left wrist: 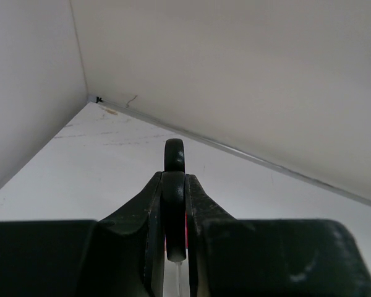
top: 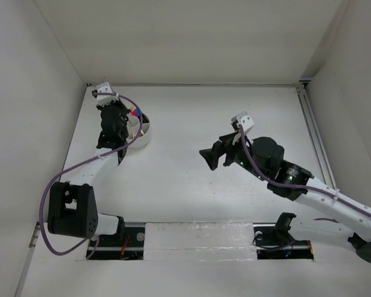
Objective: Sort the stationery into containers
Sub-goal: Place the scissors in the storage box.
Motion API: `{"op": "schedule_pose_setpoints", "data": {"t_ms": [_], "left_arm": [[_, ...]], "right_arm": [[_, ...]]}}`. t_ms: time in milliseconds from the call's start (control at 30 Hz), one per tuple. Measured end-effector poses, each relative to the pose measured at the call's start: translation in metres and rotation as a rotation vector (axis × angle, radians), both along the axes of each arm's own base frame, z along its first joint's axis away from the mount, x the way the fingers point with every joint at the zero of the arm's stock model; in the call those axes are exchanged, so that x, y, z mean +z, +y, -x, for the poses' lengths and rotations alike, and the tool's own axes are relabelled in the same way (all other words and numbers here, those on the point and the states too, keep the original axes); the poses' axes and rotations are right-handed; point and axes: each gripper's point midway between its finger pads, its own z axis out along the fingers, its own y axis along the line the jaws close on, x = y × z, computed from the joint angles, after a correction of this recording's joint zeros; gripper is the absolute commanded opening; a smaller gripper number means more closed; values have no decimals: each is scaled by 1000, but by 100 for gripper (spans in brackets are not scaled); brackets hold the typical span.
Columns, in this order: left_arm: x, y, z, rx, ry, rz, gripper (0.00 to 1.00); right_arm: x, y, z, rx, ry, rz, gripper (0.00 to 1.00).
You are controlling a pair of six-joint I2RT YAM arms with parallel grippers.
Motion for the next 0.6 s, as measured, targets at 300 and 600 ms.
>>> {"op": "schedule_pose_setpoints", "data": {"t_ms": [300, 600], "left_arm": [[-2, 4, -7, 32, -43, 17, 0], [-32, 6, -6, 72, -5, 21, 0]], "right_arm": [[-10, 4, -1, 8, 16, 20, 100], [-11, 4, -1, 11, 17, 21, 100]]}}
